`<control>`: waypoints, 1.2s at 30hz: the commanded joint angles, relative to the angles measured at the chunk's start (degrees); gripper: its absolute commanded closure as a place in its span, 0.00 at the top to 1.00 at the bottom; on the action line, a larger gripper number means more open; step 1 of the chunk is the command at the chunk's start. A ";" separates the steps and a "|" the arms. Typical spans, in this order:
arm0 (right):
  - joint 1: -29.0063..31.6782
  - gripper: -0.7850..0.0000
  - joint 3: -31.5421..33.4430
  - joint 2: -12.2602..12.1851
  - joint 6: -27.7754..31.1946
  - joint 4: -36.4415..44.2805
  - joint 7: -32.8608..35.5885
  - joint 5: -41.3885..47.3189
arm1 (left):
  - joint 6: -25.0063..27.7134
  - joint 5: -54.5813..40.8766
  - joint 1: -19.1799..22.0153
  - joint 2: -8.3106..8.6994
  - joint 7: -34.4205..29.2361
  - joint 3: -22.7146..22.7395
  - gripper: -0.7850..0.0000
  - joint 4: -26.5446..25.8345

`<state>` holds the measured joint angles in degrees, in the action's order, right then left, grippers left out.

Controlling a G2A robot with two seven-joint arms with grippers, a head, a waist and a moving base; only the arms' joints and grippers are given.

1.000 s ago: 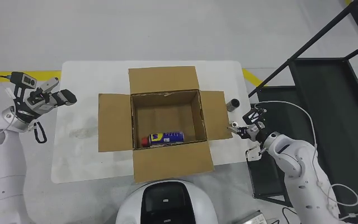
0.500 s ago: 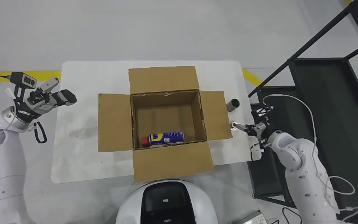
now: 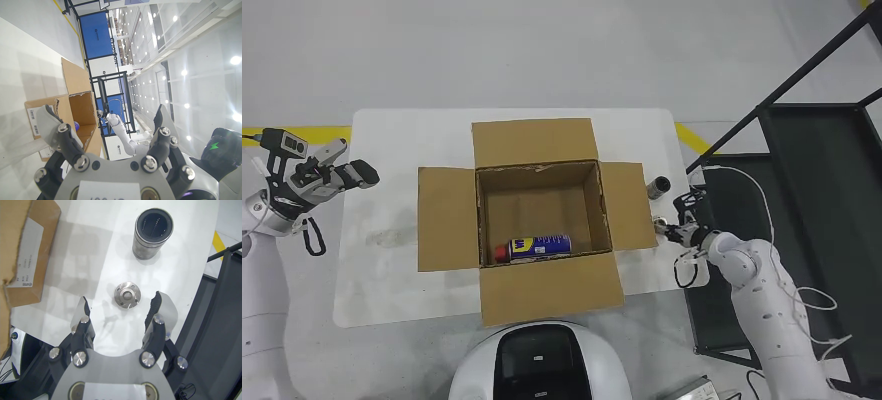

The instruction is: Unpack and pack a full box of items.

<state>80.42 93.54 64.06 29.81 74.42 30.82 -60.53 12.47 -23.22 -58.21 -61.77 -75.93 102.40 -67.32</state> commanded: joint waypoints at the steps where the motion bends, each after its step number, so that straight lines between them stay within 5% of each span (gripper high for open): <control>1: -0.94 0.51 -0.59 -0.01 -0.20 -1.63 -0.49 -0.43 | 0.00 0.00 0.00 0.00 0.00 0.00 1.00 0.00; 36: -7.87 0.38 -8.81 0.03 -3.23 -11.34 -3.64 -4.93 | 0.00 0.00 0.00 0.00 0.00 0.00 1.00 0.00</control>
<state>72.81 84.96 64.07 26.80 63.38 27.08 -65.31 12.47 -23.22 -58.21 -61.77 -75.93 102.40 -67.32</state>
